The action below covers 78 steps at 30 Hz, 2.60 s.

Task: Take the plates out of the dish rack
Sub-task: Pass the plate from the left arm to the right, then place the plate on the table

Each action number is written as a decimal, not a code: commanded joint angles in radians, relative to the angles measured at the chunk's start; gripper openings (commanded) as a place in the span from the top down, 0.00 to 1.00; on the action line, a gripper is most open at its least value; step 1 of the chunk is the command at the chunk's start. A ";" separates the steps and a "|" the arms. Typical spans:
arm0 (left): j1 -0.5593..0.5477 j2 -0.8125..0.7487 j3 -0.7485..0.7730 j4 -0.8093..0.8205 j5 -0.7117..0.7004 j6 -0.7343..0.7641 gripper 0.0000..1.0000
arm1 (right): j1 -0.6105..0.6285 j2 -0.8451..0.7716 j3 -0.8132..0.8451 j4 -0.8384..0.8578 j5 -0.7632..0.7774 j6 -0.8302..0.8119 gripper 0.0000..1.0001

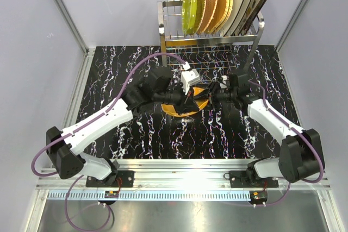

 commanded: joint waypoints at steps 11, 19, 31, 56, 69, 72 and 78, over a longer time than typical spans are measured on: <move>-0.017 -0.186 -0.136 0.298 -0.131 -0.239 0.31 | -0.021 -0.073 0.085 0.206 -0.090 -0.389 1.00; 0.000 -0.303 -0.169 0.235 -0.375 -0.279 0.08 | -0.052 -0.116 0.101 0.109 -0.083 -0.625 1.00; 0.034 -0.585 -0.387 0.214 -0.668 -0.363 0.01 | -0.292 -0.241 0.075 -0.187 -0.085 -1.009 1.00; 0.063 -0.790 -0.576 0.200 -0.847 -0.460 0.01 | -0.797 -0.025 0.102 -0.555 0.017 -1.248 1.00; 0.072 -0.850 -0.640 0.192 -0.856 -0.491 0.01 | -0.831 0.191 0.122 -0.425 0.012 -1.304 0.92; 0.070 -0.861 -0.651 0.195 -0.861 -0.502 0.01 | -0.831 0.222 0.122 -0.400 0.021 -1.313 0.90; 0.070 -0.893 -0.679 0.203 -0.860 -0.518 0.01 | -0.831 0.274 0.133 -0.399 0.047 -1.368 0.82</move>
